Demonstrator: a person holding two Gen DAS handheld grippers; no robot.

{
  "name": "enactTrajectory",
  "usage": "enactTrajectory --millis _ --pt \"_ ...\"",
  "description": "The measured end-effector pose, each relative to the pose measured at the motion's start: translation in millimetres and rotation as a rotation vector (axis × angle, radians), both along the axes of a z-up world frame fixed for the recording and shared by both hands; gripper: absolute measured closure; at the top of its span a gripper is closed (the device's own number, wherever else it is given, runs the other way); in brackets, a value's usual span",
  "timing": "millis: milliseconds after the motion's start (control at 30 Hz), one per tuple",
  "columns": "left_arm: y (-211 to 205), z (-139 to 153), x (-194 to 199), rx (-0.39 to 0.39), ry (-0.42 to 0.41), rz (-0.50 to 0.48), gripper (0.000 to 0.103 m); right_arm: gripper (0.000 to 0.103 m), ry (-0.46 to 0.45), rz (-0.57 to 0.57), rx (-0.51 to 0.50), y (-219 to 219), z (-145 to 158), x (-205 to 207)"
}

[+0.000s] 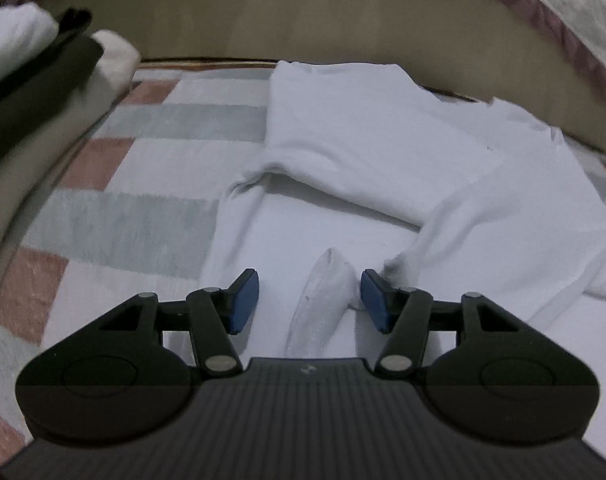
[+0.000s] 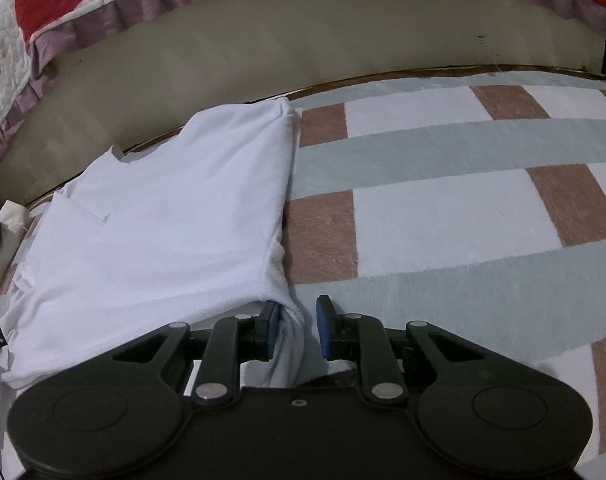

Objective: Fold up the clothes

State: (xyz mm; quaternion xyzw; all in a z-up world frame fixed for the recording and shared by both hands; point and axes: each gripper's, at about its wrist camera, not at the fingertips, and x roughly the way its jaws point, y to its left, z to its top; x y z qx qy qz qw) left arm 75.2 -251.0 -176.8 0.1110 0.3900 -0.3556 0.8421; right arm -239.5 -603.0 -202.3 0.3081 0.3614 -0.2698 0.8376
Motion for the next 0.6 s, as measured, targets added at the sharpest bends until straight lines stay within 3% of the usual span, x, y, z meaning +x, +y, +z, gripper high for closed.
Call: enactTrajectory --millis 67,133,200,300,400,467,533,600 --pt "0.1 3.0 -6.2 -0.003 -0.027 0.009 0.040 0.082 0.000 0.005 -0.004 0.3 0.2 -0.2" --pt "0.3 6.0 -12.4 -0.006 -0.053 0.017 0.044 0.082 -0.006 0.004 -0.002 0.1 -0.2 -1.1" --pt "0.4 9.0 -18.6 -0.009 -0.080 0.026 0.095 0.082 -0.014 0.001 0.001 -0.1 -0.5 -2.0" --pt "0.6 13.5 -27.9 -0.013 -0.119 0.038 0.098 0.082 -0.021 -0.001 0.003 0.1 -0.7 -2.4" --pt "14.6 37.6 -46.3 -0.032 -0.236 0.124 0.098 0.082 -0.014 0.000 0.005 1.4 0.2 -2.5" --pt "28.2 52.8 -53.5 -0.071 -0.270 0.194 0.098 0.082 0.001 -0.007 0.010 3.3 1.9 -4.1" --pt "38.1 54.9 -54.1 -0.084 -0.231 0.246 0.097 0.082 0.015 -0.014 0.015 5.3 3.6 -5.7" --pt "40.4 42.5 -51.1 -0.037 -0.165 0.286 0.090 0.082 0.030 -0.021 0.021 7.2 5.3 -7.2"
